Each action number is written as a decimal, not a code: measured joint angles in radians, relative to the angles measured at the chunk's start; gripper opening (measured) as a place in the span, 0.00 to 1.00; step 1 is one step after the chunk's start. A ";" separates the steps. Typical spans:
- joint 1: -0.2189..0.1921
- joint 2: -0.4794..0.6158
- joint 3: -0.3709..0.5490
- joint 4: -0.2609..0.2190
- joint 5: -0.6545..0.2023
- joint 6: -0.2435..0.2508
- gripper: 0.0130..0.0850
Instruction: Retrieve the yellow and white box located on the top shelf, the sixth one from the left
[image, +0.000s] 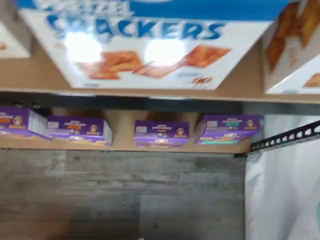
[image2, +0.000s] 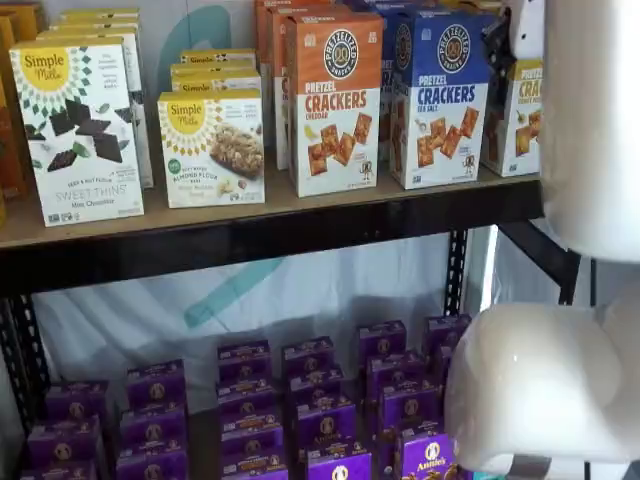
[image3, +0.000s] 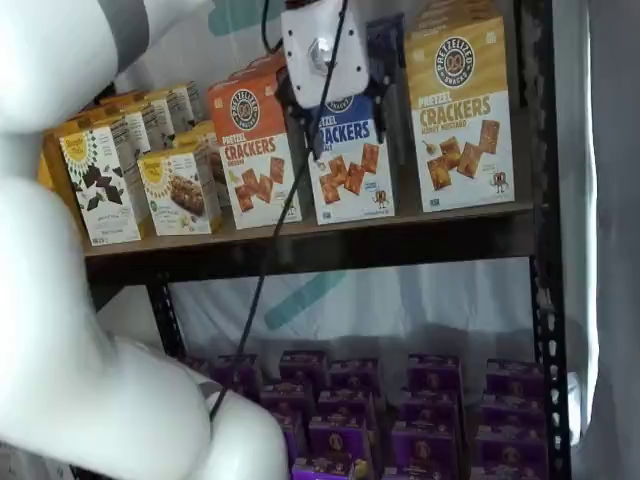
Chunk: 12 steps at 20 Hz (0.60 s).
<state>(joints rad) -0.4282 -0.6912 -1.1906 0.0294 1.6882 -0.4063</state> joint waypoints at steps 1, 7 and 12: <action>-0.016 0.014 -0.011 0.004 -0.009 -0.015 1.00; -0.102 0.088 -0.073 0.041 -0.042 -0.095 1.00; -0.175 0.135 -0.116 0.088 -0.072 -0.160 1.00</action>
<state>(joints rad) -0.6030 -0.5566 -1.3065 0.1176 1.6166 -0.5667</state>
